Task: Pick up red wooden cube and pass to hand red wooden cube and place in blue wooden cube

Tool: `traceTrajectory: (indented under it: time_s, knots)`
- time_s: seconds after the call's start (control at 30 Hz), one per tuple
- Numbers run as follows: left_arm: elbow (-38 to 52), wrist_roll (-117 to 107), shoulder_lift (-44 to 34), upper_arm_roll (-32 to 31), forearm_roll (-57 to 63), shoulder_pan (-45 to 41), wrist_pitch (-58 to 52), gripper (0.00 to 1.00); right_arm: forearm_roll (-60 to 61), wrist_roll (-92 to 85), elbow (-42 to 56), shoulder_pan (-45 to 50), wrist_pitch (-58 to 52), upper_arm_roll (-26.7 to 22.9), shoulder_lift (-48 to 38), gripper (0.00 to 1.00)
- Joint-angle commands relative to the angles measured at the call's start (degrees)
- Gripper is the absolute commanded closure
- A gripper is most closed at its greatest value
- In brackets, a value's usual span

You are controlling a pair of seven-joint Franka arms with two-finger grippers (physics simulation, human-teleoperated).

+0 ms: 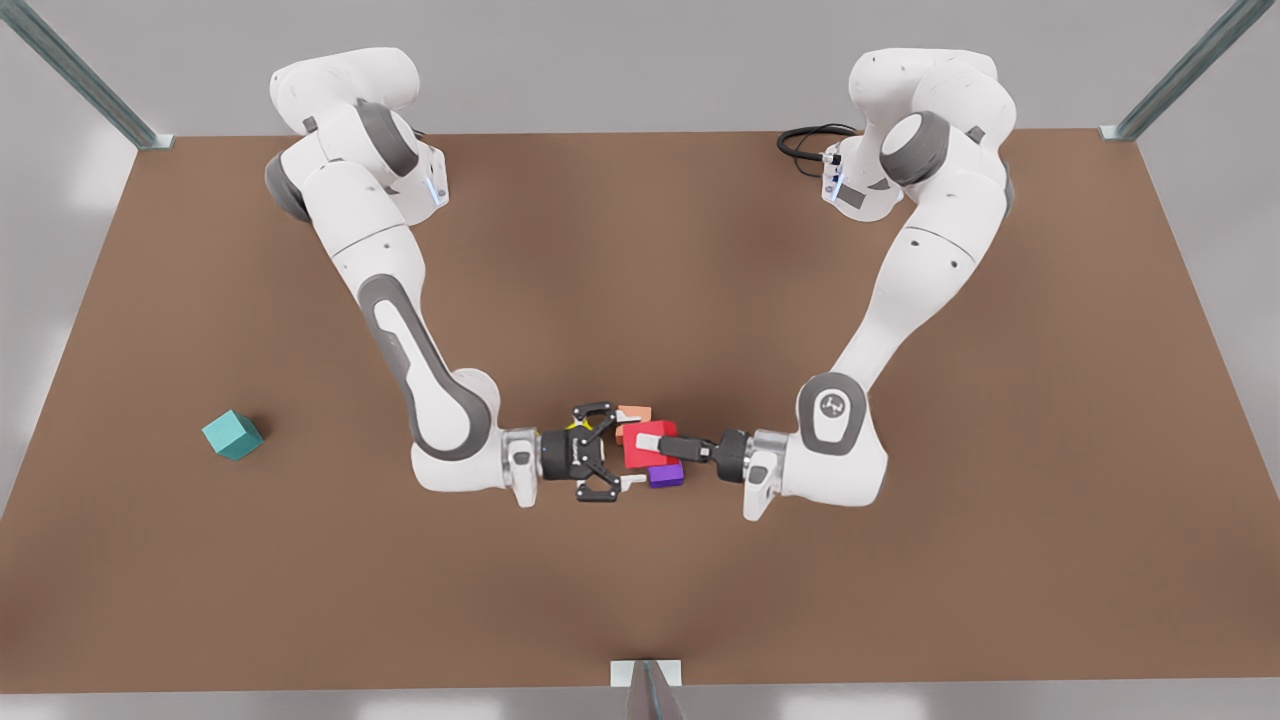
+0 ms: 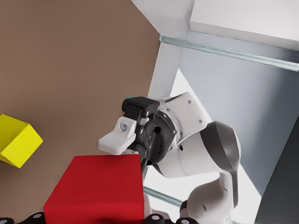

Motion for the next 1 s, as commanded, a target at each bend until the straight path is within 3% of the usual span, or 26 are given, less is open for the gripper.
traceTrajectory:
  time_s: [0.0,0.13,0.2,0.23,0.4,0.43,0.47,0.63,0.77,0.87,0.9,0.97]
  knots:
    - [0.01,0.29,-0.1,-0.11,-0.5,-0.53,1.95,0.39,0.37,-5.12,0.01,0.27,3.69,0.69,-0.09,0.0]
    - [0.01,-0.06,-0.01,-0.11,-0.5,-1.14,2.74,0.39,0.19,-3.71,0.19,0.18,5.28,1.84,-0.27,0.04]
    - [0.01,-0.06,0.07,-0.19,-0.5,-1.32,3.62,0.39,0.1,-3.54,0.54,0.1,5.19,1.84,-0.27,0.38]
    - [0.01,0.02,0.34,-0.2,-0.59,-1.32,3.79,0.39,0.02,-3.54,0.54,0.1,5.19,1.75,-0.27,0.43]
    - [0.01,-0.06,0.34,-0.2,-0.59,-1.32,3.79,0.36,-0.07,-3.54,0.54,-0.08,4.57,1.84,-0.27,0.43]
    - [0.01,0.02,0.25,-0.2,-0.59,-1.32,3.62,0.03,-0.07,-3.45,0.45,-0.08,4.57,1.75,-0.27,0.43]
    - [0.01,-0.15,0.25,-0.2,-0.59,-1.23,3.44,0.0,-0.16,-3.36,0.54,-0.17,4.57,1.84,-0.27,0.43]
    - [0.01,-2.09,-0.19,-0.2,-0.15,0.0,2.74,0.0,-0.16,-3.19,0.54,-0.26,4.57,1.75,-0.35,0.42]
    - [0.1,-5.95,-1.77,-0.2,5.21,10.18,-11.74,0.0,-0.51,-2.92,0.45,-0.87,4.48,1.66,-0.36,0.42]
    - [1.51,-6.04,-5.63,-0.2,19.94,19.76,-24.59,0.0,-12.07,-0.31,-0.34,-5.08,1.33,1.05,-1.14,0.41]
    - [1.51,-5.95,-11.25,-0.2,35.68,22.76,-27.4,0.0,-30.81,10.86,-3.5,-9.56,-2.36,1.13,-5.0,0.41]
    - [1.42,-5.95,-18.63,-0.81,64.48,22.33,-36.44,0.0,-50.56,25.53,-11.49,-14.14,-8.34,0.96,-14.57,0.4]
